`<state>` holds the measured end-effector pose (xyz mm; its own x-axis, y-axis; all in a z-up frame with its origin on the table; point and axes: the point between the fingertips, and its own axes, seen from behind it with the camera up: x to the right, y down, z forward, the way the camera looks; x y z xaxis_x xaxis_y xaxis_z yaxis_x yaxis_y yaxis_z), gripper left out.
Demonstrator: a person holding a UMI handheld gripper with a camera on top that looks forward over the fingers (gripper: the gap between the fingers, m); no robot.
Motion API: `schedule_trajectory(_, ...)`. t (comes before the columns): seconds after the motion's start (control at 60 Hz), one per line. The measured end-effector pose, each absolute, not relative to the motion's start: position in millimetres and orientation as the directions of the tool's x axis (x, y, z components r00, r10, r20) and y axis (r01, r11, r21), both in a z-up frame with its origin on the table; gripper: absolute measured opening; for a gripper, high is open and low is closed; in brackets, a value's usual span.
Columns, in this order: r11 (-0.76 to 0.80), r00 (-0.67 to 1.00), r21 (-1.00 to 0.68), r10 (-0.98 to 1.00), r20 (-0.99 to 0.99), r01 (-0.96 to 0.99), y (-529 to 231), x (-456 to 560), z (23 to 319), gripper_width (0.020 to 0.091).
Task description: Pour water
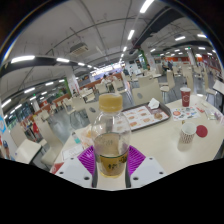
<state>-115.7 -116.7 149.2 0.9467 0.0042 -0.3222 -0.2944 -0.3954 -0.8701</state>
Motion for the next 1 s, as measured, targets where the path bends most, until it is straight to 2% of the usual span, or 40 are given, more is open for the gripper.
schedule_trajectory(0.133,-0.357,0.761,-0.715,0.016,-0.648,-0.601,-90,-89,220,0.0370)
schedule_trajectory(0.217,-0.360,0.517,-0.489,0.022,-0.856,-0.794,-75,-62,246,0.0368)
schedule_trajectory(0.283,-0.364,0.299,-0.278,-0.002,-0.954,-0.889,-61,-37,253,0.0370)
schedule_trajectory(0.417,-0.366,-0.080,0.104,-0.079,-0.994,-0.925,-41,16,226,0.0368)
schedule_trajectory(0.567,-0.345,-0.335,0.381,-0.187,-0.924,-0.858,-36,49,177,0.0366)
schedule_trajectory(0.617,-0.323,-0.382,0.430,-0.205,-0.901,-0.843,-24,53,157,0.0365)
schedule_trajectory(0.717,-0.319,-0.432,0.490,-0.239,-0.870,-0.811,-20,56,137,0.0367)
schedule_trajectory(0.833,-0.351,-0.410,0.483,-0.265,-0.873,-0.802,-25,50,134,0.0366)
schedule_trajectory(0.917,-0.403,-0.300,0.384,-0.257,-0.919,-0.831,-27,51,141,0.0367)
schedule_trajectory(1.0,-0.468,-0.070,0.157,-0.197,-0.978,-0.870,-39,61,158,0.0369)
